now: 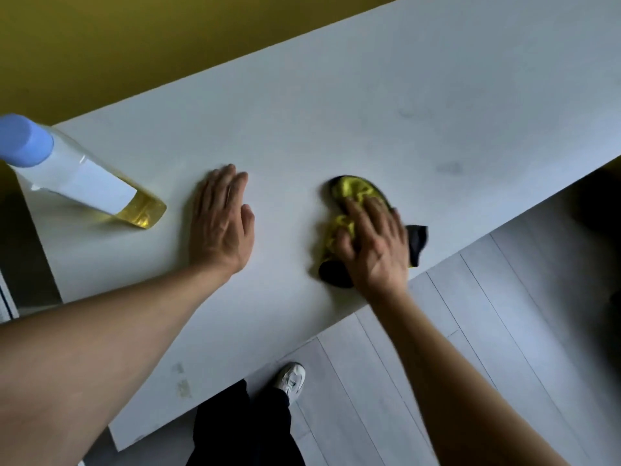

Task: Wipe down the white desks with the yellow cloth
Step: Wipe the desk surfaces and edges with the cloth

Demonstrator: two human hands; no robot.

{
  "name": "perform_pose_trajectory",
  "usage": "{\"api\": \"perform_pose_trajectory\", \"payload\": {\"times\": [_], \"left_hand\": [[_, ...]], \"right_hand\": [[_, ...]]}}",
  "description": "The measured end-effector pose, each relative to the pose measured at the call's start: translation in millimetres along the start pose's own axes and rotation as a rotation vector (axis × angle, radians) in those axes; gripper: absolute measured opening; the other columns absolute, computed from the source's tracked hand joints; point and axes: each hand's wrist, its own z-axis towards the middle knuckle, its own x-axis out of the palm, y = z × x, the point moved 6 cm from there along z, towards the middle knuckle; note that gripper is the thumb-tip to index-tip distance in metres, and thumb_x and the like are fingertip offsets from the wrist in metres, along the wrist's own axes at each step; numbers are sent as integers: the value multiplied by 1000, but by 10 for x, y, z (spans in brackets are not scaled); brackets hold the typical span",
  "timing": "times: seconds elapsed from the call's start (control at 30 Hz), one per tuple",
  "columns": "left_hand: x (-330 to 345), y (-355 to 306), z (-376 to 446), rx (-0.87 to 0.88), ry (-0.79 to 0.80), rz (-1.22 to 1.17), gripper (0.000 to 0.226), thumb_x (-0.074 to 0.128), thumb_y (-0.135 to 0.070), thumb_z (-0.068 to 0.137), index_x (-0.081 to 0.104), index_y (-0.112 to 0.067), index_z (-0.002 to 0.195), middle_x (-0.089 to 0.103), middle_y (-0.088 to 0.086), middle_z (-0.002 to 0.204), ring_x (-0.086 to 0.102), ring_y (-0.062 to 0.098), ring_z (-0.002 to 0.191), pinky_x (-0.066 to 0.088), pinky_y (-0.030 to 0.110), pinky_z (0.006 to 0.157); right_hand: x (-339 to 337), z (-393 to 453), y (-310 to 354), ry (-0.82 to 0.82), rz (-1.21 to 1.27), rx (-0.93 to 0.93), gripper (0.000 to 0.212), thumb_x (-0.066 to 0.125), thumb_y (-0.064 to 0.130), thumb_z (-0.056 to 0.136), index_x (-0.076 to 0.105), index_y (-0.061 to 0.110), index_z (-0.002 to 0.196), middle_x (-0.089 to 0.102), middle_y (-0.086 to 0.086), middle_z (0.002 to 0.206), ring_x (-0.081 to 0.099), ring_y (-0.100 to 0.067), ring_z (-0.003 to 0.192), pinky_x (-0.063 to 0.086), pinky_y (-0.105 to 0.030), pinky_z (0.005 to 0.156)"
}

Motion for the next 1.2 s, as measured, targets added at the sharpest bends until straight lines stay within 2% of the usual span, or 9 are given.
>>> {"api": "perform_pose_trajectory", "payload": {"times": [0.13, 0.3, 0.4, 0.5, 0.6, 0.73, 0.93, 1.13, 1.2], "left_hand": [[-7, -7, -2, 5, -16, 2, 53, 40, -16, 99, 47, -5, 150, 40, 16, 162, 32, 34, 152, 19, 48, 128], [17, -12, -1, 2, -30, 4, 53, 42, -17, 100, 46, -5, 151, 39, 16, 162, 32, 36, 152, 20, 50, 128], [15, -3, -9, -5, -28, -4, 52, 42, -18, 101, 46, -5, 151, 39, 16, 162, 32, 37, 153, 19, 51, 128], [9, -9, 6, -5, -30, -23, 52, 43, -15, 99, 47, -4, 150, 40, 18, 161, 33, 39, 151, 20, 53, 127], [3, 12, 19, -16, -13, -47, 56, 44, -16, 96, 47, -4, 150, 39, 17, 162, 33, 38, 152, 22, 54, 126], [-15, 12, 30, -31, 3, -42, 54, 43, -16, 99, 47, -4, 151, 39, 16, 162, 33, 37, 152, 23, 54, 126], [-6, 15, 66, -27, 19, -20, 54, 42, -16, 99, 46, -4, 151, 38, 16, 162, 33, 38, 152, 25, 55, 124], [42, -1, 43, -25, 17, 35, 53, 39, -19, 102, 45, -6, 153, 37, 16, 163, 33, 37, 152, 26, 52, 125], [24, -12, -18, -110, 2, 71, 53, 40, -21, 103, 43, -9, 155, 33, 16, 165, 33, 37, 151, 28, 50, 124]], "right_hand": [[-107, 497, -562, -23, -63, 184, 53, 45, 40, 99, 47, 20, 148, 37, -8, 159, 32, -26, 147, 24, -42, 122], [-91, 864, -706, -51, -116, 416, 56, 38, 42, 101, 47, 11, 146, 37, -8, 158, 31, -25, 148, 20, -42, 123], [88, 830, -95, 38, -128, 241, 64, 42, 51, 97, 43, 15, 150, 39, -11, 157, 36, -29, 145, 23, -42, 121], [381, 753, 803, 98, -10, -79, 58, 52, 44, 96, 50, 14, 146, 48, -12, 151, 42, -32, 141, 27, -45, 119], [496, 837, 1158, 112, 55, -214, 55, 52, 41, 98, 51, 12, 145, 51, -9, 149, 44, -26, 141, 29, -44, 118], [383, 993, 892, 120, 79, -326, 59, 59, 37, 95, 50, 9, 145, 55, -10, 145, 51, -26, 135, 35, -42, 116], [195, 1251, 259, 148, -18, -274, 47, 60, 42, 90, 62, 21, 132, 55, -1, 143, 50, -25, 128, 34, -43, 112], [223, 1214, 162, 203, 46, -415, 63, 51, 59, 95, 47, 24, 148, 41, 0, 156, 36, -18, 146, 22, -43, 122], [207, 1238, 111, 178, 68, -459, 61, 52, 54, 97, 47, 22, 148, 42, -3, 156, 35, -20, 147, 24, -45, 122]]}}
